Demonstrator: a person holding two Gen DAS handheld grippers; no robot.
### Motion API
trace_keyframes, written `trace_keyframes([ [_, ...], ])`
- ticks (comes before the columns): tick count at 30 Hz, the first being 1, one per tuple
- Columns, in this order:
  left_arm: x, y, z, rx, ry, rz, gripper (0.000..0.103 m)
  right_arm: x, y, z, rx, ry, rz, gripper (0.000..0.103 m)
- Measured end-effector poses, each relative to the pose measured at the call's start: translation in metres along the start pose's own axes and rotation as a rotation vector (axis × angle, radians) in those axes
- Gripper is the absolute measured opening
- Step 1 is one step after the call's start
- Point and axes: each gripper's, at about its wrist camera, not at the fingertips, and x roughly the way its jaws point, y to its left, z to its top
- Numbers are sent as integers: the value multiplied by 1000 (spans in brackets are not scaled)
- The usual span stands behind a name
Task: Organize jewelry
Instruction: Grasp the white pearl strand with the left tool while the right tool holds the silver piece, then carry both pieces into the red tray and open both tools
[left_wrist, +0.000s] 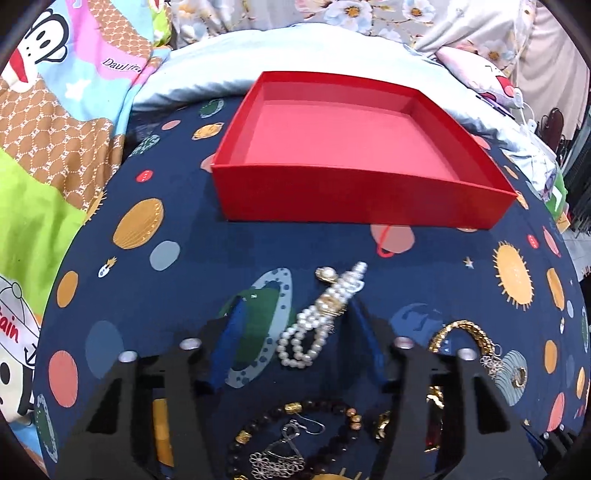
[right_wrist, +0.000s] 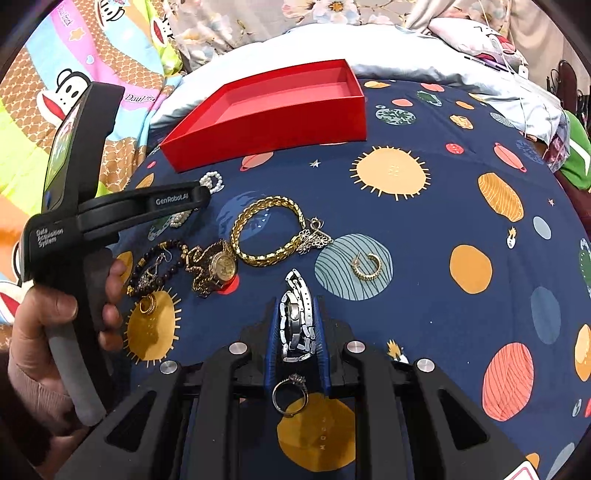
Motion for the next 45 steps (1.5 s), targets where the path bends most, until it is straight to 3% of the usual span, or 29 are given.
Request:
trace_keyframes([
  [3,-3,-3,-1,-2,7,-29,23,-1,0,1,1,-2,3,17],
  [6,-7,-4,-4,-8,24,-74,17,-3,0,1,4,-6,8,17],
  [18,-61,-13,-17,26,-25,-121,17,-34,8,7,-15,-62,29,17],
  [26,-94,-9,-9,39,-72,-141,17,-51,7,29,-15,-107,55,17],
  [35,-93,-2,51,43,-147,-160,17,-41,-6,110,-28,-185,100,17],
  [41,-57,-6,118,51,-180,-138,17,-11,-14,191,-22,-225,119,17],
  [45,-23,-7,154,37,-164,-136,17,19,-15,239,-24,-205,134,17],
])
